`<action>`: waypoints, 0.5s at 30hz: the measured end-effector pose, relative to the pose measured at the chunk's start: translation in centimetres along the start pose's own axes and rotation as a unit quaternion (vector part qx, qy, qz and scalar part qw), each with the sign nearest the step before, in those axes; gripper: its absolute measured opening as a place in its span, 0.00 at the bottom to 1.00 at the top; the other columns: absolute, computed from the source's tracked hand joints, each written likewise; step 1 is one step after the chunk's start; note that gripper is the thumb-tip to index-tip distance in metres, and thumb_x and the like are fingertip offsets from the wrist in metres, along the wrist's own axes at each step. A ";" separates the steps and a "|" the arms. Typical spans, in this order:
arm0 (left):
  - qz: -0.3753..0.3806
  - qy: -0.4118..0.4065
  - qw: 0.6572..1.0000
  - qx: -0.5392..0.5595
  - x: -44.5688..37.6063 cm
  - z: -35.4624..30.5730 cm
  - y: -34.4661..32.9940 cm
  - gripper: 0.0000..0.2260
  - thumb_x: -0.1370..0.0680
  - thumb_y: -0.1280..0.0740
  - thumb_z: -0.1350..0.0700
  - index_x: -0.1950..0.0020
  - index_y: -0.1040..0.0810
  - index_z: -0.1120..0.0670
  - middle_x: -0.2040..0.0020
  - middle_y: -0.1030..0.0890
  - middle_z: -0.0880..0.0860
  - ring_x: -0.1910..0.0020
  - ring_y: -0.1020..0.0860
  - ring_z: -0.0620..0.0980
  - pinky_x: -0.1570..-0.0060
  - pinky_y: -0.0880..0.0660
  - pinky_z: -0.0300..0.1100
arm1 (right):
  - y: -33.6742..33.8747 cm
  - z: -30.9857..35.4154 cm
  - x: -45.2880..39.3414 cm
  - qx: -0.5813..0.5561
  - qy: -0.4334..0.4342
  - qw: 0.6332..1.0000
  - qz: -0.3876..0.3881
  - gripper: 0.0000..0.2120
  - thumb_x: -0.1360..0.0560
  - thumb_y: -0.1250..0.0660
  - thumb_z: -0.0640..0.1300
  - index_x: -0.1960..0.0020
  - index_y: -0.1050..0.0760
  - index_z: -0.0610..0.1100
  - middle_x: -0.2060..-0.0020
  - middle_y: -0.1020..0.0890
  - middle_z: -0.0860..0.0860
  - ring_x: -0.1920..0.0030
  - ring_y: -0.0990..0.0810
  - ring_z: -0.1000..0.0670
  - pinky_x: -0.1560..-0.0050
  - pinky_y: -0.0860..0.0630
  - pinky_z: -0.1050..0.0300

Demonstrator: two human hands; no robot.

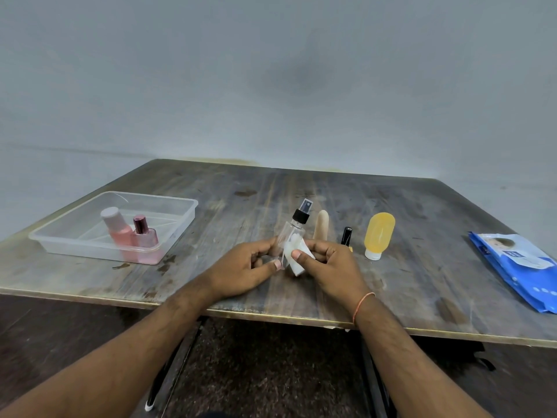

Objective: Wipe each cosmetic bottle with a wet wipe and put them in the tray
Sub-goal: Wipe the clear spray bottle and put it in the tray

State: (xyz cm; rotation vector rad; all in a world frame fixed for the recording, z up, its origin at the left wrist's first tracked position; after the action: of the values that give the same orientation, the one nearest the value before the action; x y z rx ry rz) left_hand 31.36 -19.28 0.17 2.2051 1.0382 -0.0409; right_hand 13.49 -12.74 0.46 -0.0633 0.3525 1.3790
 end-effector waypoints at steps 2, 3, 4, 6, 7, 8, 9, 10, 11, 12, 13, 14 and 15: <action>-0.012 0.010 1.000 0.012 0.0 0.4 0.1 0.18 0.17 0.28 0.47 0.28 0.20 0.44 0.62 0.22 0.40 0.64 0.29 0.50 0.58 0.27 0.48 | 0.0 0.1 0.0 0.004 0.006 1.000 0.004 0.10 0.19 0.25 0.45 0.38 0.14 0.46 0.49 0.10 0.48 0.45 0.11 0.44 0.38 0.18 0.34; -0.017 0.011 1.000 0.011 0.0 0.6 0.2 0.21 0.18 0.27 0.50 0.24 0.22 0.46 0.62 0.20 0.37 0.66 0.29 0.48 0.60 0.27 0.46 | 0.0 0.2 0.1 0.005 0.010 1.000 0.009 0.11 0.19 0.25 0.45 0.38 0.14 0.47 0.49 0.10 0.48 0.45 0.11 0.44 0.37 0.18 0.34; -0.023 0.012 1.000 0.006 0.1 0.5 0.2 0.25 0.18 0.25 0.53 0.22 0.24 0.46 0.60 0.17 0.36 0.67 0.29 0.46 0.62 0.27 0.43 | -0.1 0.3 0.2 0.005 0.014 1.000 0.014 0.11 0.20 0.25 0.45 0.37 0.14 0.47 0.48 0.10 0.48 0.44 0.11 0.45 0.37 0.18 0.34; -0.031 0.004 0.999 -0.011 0.3 0.1 0.4 0.28 0.22 0.21 0.54 0.22 0.24 0.45 0.51 0.13 0.37 0.70 0.28 0.45 0.65 0.27 0.40 | -0.3 0.5 0.5 -0.008 0.015 0.999 0.029 0.12 0.21 0.23 0.44 0.38 0.14 0.47 0.47 0.10 0.48 0.43 0.11 0.45 0.35 0.18 0.35; -0.034 0.002 0.999 -0.020 0.3 0.1 0.5 0.29 0.24 0.19 0.52 0.24 0.22 0.44 0.47 0.12 0.39 0.71 0.29 0.45 0.66 0.28 0.40 | -0.4 0.6 0.6 -0.015 0.014 0.999 0.034 0.13 0.22 0.22 0.44 0.38 0.14 0.46 0.47 0.10 0.48 0.43 0.12 0.45 0.35 0.19 0.36; -0.034 -0.001 0.999 -0.028 0.4 0.0 0.5 0.29 0.25 0.18 0.50 0.25 0.21 0.44 0.46 0.12 0.40 0.71 0.29 0.45 0.67 0.28 0.39 | -0.5 0.8 0.7 -0.019 0.013 0.999 0.039 0.13 0.23 0.21 0.44 0.39 0.14 0.46 0.47 0.10 0.47 0.42 0.12 0.44 0.35 0.19 0.36; -0.035 -0.003 0.999 -0.034 0.4 0.0 0.6 0.29 0.27 0.17 0.49 0.26 0.20 0.44 0.46 0.12 0.41 0.72 0.30 0.44 0.67 0.29 0.38 | -0.6 0.9 0.8 -0.019 0.012 0.999 0.045 0.13 0.24 0.20 0.44 0.40 0.13 0.46 0.47 0.10 0.47 0.43 0.11 0.44 0.35 0.18 0.36; -0.034 -0.006 0.999 -0.036 0.5 -0.1 0.6 0.29 0.27 0.16 0.49 0.27 0.20 0.45 0.48 0.12 0.39 0.72 0.31 0.43 0.68 0.31 0.37 | -0.7 1.0 0.9 -0.020 0.012 0.999 0.049 0.14 0.25 0.19 0.44 0.40 0.13 0.46 0.47 0.10 0.47 0.43 0.11 0.44 0.36 0.18 0.35; -0.037 -0.010 0.998 -0.043 0.5 -0.3 0.6 0.29 0.28 0.16 0.49 0.28 0.19 0.46 0.51 0.13 0.37 0.72 0.31 0.40 0.68 0.32 0.34 | -0.8 1.1 0.9 -0.023 0.010 0.999 0.048 0.14 0.26 0.18 0.43 0.41 0.13 0.46 0.48 0.10 0.46 0.43 0.11 0.44 0.36 0.18 0.35; -0.045 -0.018 0.997 -0.057 0.6 -0.7 0.7 0.29 0.29 0.15 0.49 0.29 0.18 0.47 0.54 0.15 0.34 0.72 0.29 0.39 0.67 0.33 0.30 | -0.8 1.1 0.9 -0.028 0.007 0.999 0.043 0.14 0.27 0.17 0.42 0.42 0.13 0.45 0.48 0.10 0.46 0.44 0.11 0.43 0.36 0.18 0.35; -0.056 -0.028 0.995 -0.079 0.6 -1.1 0.9 0.29 0.29 0.15 0.49 0.30 0.17 0.47 0.56 0.18 0.33 0.70 0.27 0.37 0.65 0.33 0.28 | -0.8 1.1 1.0 -0.031 0.005 0.999 0.038 0.15 0.28 0.17 0.41 0.43 0.13 0.44 0.49 0.10 0.46 0.44 0.11 0.44 0.36 0.18 0.35; -0.064 -0.035 0.992 -0.100 0.6 -1.5 1.0 0.29 0.30 0.15 0.48 0.30 0.16 0.47 0.56 0.20 0.33 0.67 0.25 0.36 0.64 0.32 0.27 | -0.7 1.2 0.9 -0.030 0.005 0.999 0.034 0.15 0.29 0.16 0.41 0.43 0.13 0.43 0.49 0.10 0.46 0.45 0.11 0.44 0.36 0.18 0.36; -0.067 -0.038 0.990 -0.114 0.7 -1.7 1.0 0.30 0.31 0.14 0.46 0.30 0.16 0.46 0.57 0.22 0.33 0.65 0.24 0.36 0.63 0.32 0.27 | -0.7 1.2 0.9 -0.027 0.006 0.999 0.031 0.16 0.29 0.16 0.41 0.44 0.13 0.43 0.49 0.10 0.46 0.45 0.11 0.43 0.36 0.18 0.36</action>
State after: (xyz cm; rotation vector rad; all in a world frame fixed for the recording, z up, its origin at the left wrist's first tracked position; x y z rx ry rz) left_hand 32.12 -18.25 1.88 1.9128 1.0912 -0.0641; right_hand 14.57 -11.71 1.19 -0.1072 0.3299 1.4502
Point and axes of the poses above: each hand's wrist, its own x-axis away from the middle knuckle, its own y-axis out of the back of the hand, z = x × y, the point moved 7 cm from there along -x, towards the middle knuckle
